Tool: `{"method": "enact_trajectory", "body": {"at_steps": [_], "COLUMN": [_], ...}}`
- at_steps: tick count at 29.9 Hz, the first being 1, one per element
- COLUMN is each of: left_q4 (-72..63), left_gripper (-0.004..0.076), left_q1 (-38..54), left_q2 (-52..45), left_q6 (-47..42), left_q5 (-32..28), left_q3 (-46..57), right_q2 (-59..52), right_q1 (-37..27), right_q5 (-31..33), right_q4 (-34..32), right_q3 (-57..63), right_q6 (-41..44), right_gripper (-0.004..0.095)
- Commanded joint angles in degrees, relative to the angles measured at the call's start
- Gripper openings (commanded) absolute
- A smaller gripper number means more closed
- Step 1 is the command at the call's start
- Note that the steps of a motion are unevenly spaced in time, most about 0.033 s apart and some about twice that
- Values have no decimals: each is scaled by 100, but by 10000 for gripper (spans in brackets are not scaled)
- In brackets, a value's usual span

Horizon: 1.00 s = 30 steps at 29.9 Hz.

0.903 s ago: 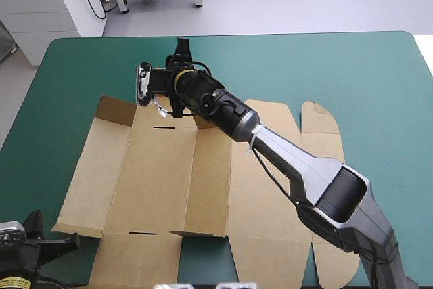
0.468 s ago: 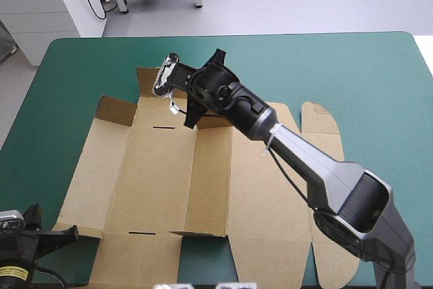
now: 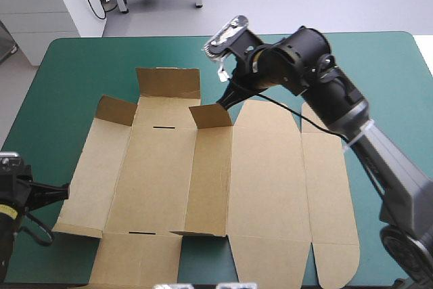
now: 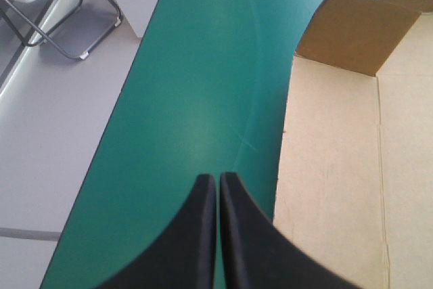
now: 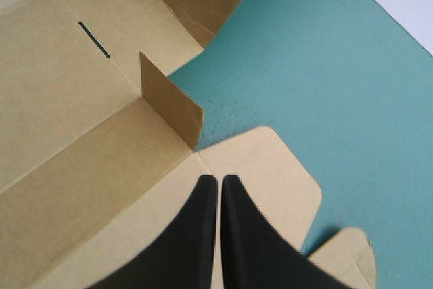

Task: Fold the box

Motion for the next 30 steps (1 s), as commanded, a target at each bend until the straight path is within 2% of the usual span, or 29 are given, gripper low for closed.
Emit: {"method": "enact_trajectory", "body": {"at_steps": [1,3,8,12,16,22,26,30], "left_q4": [-27,-82,-542,-727,-1358,-3351,-3542,-3593], "left_gripper": [18,18,18,18,19,19,19,19], "left_q1": [11,11,24,37,358,1477,1779,1804], "left_q2": [662,968,1724,2256,2808,3384,3799,4448], "left_q6": [102,233,630,1042,1516,2702,2879,3020], "left_q5": [-292,-116,850,1289,1620,1908,2100,2545], "left_q3": [-441,-608,-1041,-1365,-1753,-1906,-1954,-2258], "right_q2": [-742,-1106,-2059,-2917,-3693,-4802,-5369,-5889], "right_q1": [-371,-528,-906,-1216,-1485,-1857,-1923,-1923], "right_q5": [-143,-330,-1197,-1771,-1928,-2036,-1988,-1904], "right_q4": [53,53,77,316,487,502,517,527], "right_q3": [554,1176,2775,4010,4952,6053,6558,6921], "right_q6": [21,21,233,430,538,736,913,1249], "right_gripper": [0,0,-2,-2,-2,-21,-21,-21]}}
